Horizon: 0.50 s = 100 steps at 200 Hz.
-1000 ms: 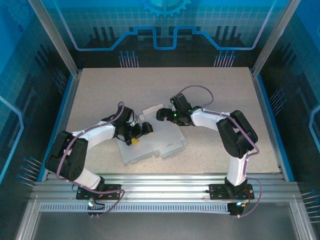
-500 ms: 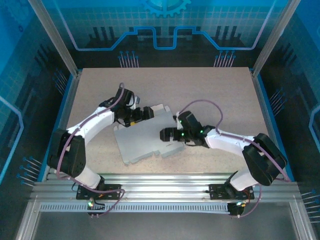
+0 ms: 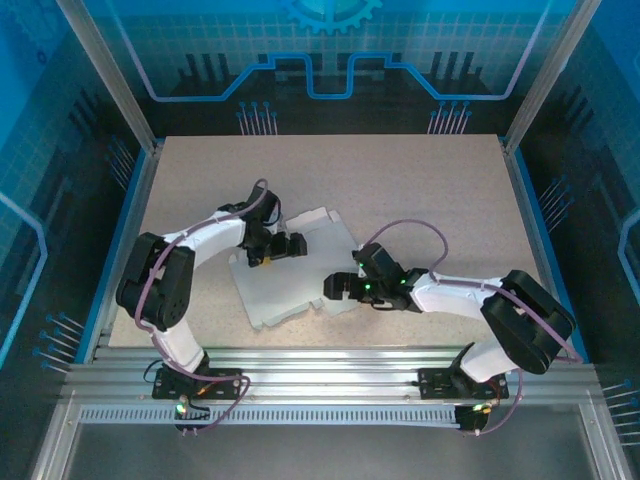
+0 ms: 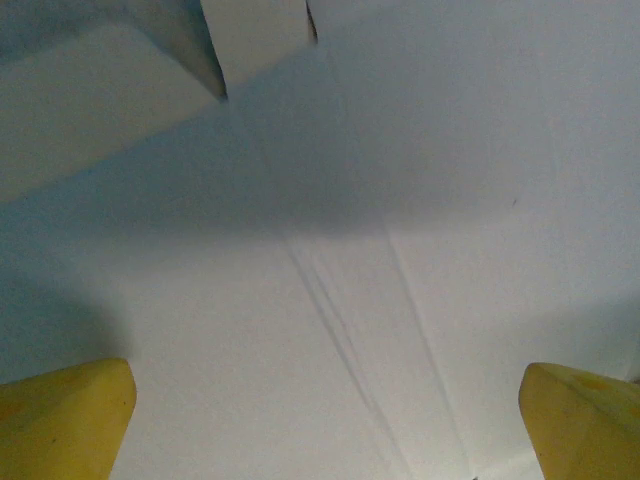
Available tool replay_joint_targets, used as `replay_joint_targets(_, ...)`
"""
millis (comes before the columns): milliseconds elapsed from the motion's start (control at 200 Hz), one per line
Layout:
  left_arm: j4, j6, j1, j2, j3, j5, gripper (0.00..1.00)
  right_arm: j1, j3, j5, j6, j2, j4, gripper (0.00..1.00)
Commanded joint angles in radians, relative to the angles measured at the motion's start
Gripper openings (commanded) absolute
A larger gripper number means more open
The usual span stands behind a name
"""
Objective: Fold the paper box
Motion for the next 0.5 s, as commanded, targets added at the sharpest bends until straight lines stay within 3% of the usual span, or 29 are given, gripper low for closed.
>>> replay_joint_targets(0,0.04,-0.089,-0.025,-0.037,-0.088,0.083,0.99,-0.068,-0.009,0.017,0.004,0.044,0.026,1.0)
replay_joint_targets(245,0.239,-0.316,-0.115,-0.178,-0.267,0.157,0.99,-0.2,0.172,-0.015,-0.149,0.184,-0.04,1.0)
replay_joint_targets(395,0.511,-0.503,-0.198,-0.216,-0.37,0.209,0.99,-0.224,0.32,-0.041,-0.189,0.274,-0.043,1.0)
replay_joint_targets(495,0.561,-0.518,-0.228,-0.221,-0.37,0.204,0.99,-0.224,0.408,-0.079,-0.222,0.308,-0.044,1.0)
